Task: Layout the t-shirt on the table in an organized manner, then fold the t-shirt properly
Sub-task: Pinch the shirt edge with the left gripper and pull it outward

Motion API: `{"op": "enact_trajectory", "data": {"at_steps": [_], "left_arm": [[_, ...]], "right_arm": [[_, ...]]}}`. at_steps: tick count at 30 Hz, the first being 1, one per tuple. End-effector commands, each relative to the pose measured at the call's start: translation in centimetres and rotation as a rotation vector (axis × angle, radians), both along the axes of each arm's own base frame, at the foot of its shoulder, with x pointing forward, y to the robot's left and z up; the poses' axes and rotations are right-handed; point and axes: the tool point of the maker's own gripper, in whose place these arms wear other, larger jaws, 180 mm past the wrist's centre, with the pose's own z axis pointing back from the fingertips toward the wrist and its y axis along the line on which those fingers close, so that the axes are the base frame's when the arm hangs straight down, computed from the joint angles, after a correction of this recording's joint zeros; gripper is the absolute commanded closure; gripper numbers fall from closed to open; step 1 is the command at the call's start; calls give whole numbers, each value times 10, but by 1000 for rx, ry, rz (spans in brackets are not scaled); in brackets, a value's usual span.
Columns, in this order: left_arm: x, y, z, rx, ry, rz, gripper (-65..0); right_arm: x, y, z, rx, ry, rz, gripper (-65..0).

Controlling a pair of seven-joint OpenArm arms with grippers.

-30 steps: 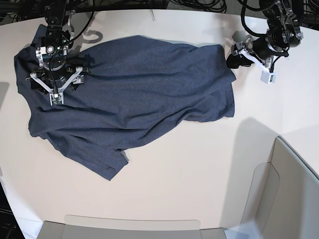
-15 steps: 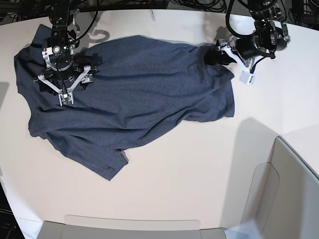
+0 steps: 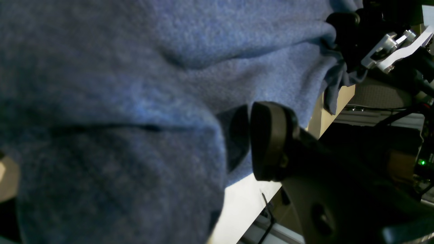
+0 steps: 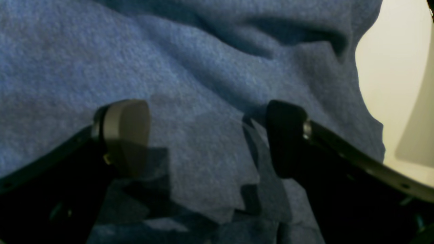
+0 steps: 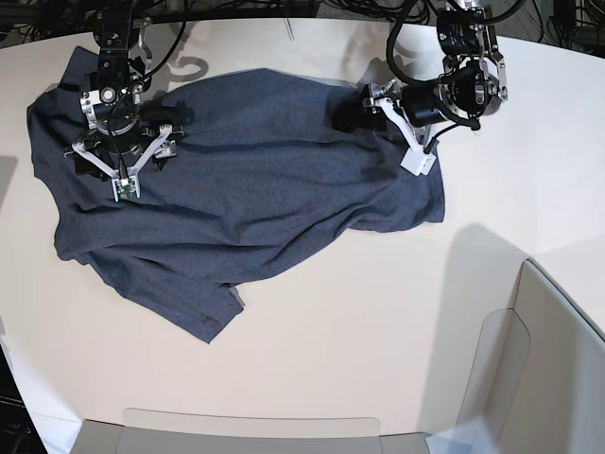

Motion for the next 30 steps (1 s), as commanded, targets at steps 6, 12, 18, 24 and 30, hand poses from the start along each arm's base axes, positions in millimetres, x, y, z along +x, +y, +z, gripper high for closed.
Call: {"op": "enact_trajectory", "data": {"at_steps": [6,12,18,24,30], "left_arm": [[-11,1,7,-52,38,-52,-286],[15,-25,50,-206,-71,-157,-202],[39,-54,82,-263,-166,-261,-108],[57,-73,99,-259,-225,-334,-50],[89,-91,101,-316,-201,-321,-47]], "right_arm": [[11,-3,8,-6,-40,-2,-520],[9,-4,0,-3,-18,-6,-520],[9,-4,-1,-2,-16,-6,-520],[6,-4,-2,-2,-10,-6,-520],[6,-5,-3,-3,-9,-8,-520]]}}
